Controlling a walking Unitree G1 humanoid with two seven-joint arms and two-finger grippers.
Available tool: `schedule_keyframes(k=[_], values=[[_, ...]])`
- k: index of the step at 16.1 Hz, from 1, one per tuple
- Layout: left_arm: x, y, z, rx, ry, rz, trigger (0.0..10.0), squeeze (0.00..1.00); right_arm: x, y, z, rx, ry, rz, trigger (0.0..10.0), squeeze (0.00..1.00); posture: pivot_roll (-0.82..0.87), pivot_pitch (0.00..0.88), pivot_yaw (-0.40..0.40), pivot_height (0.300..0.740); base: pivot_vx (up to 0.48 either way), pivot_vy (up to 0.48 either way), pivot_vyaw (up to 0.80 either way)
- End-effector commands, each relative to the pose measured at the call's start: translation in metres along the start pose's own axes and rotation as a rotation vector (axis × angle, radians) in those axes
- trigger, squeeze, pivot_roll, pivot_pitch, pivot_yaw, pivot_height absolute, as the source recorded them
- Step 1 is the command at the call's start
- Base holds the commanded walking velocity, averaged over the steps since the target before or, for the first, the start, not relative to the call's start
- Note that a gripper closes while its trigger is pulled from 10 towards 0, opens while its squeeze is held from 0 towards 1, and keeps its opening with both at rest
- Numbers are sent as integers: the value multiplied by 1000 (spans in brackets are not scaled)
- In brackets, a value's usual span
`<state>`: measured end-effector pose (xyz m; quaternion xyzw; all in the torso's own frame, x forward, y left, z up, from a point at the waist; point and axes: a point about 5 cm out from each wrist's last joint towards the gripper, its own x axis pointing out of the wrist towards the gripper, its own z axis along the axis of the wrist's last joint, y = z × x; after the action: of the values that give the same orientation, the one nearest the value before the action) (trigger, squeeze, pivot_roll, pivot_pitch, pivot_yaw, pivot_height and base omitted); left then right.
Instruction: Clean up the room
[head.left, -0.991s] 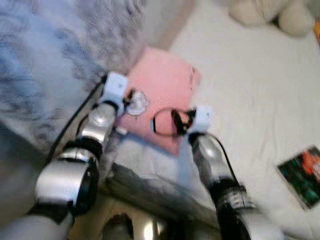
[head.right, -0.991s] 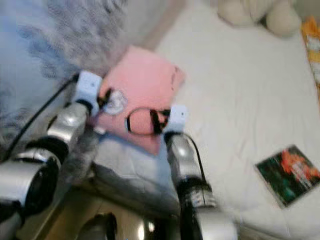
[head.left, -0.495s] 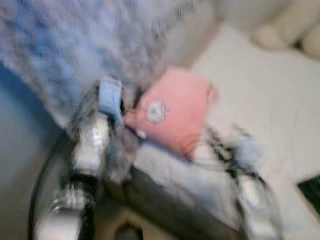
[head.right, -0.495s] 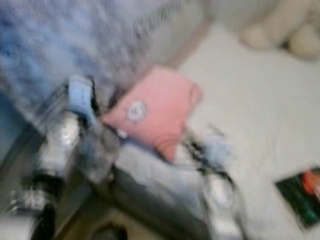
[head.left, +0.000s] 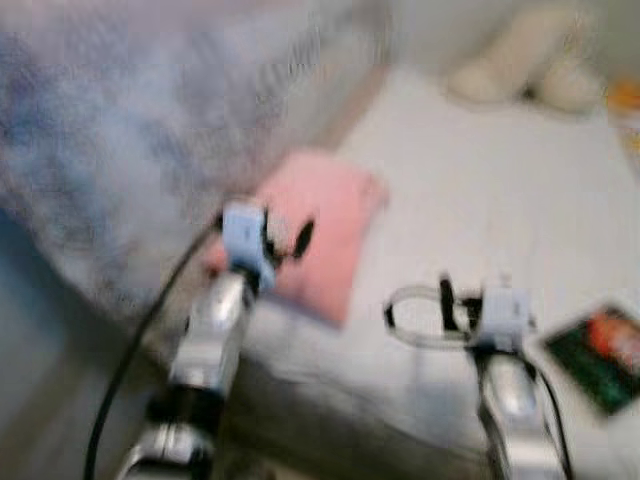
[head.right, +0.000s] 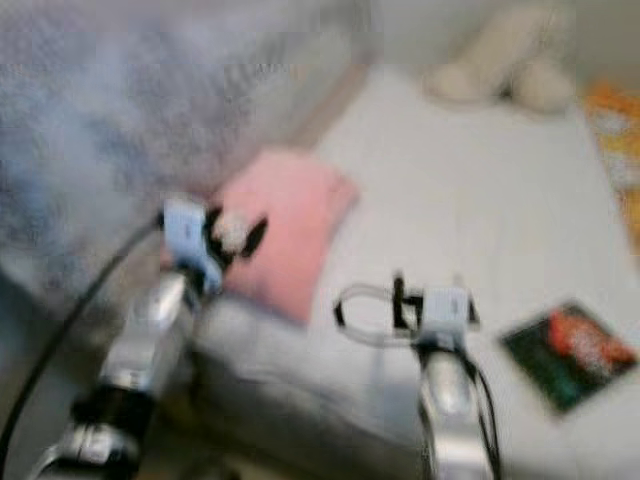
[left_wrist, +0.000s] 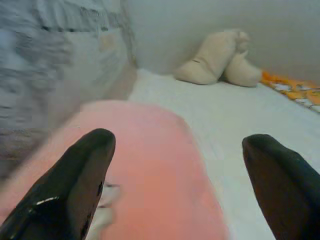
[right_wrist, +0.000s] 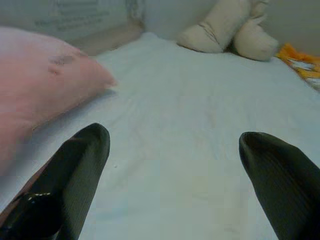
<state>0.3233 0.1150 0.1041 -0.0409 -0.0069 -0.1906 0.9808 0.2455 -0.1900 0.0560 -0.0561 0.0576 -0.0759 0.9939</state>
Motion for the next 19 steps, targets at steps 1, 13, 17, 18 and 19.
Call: schedule_keyframes(k=[1,13,17,18,19], values=[[3,1,4,10,-6,8,10000,0,3,4,2,20,1,11,10000,0,38,0,-16,740,386,-281,-525],[0,-1,-10,103,81,-17,10000,0,-5,16,0,53,12,81,10000,0,19,0,-5,740,192,-142,-527],[7,7,-14,157,137,-17,10000,0,-12,16,-3,70,29,89,10000,0,6,0,-15,740,0,0,-527],[9,14,-16,170,165,5,10000,0,-16,17,-5,71,39,99,10000,0,-2,0,-12,740,0,0,-525],[10,18,-15,175,170,18,10000,0,-17,17,-5,74,34,106,10000,0,-7,0,-8,740,0,0,-513]])
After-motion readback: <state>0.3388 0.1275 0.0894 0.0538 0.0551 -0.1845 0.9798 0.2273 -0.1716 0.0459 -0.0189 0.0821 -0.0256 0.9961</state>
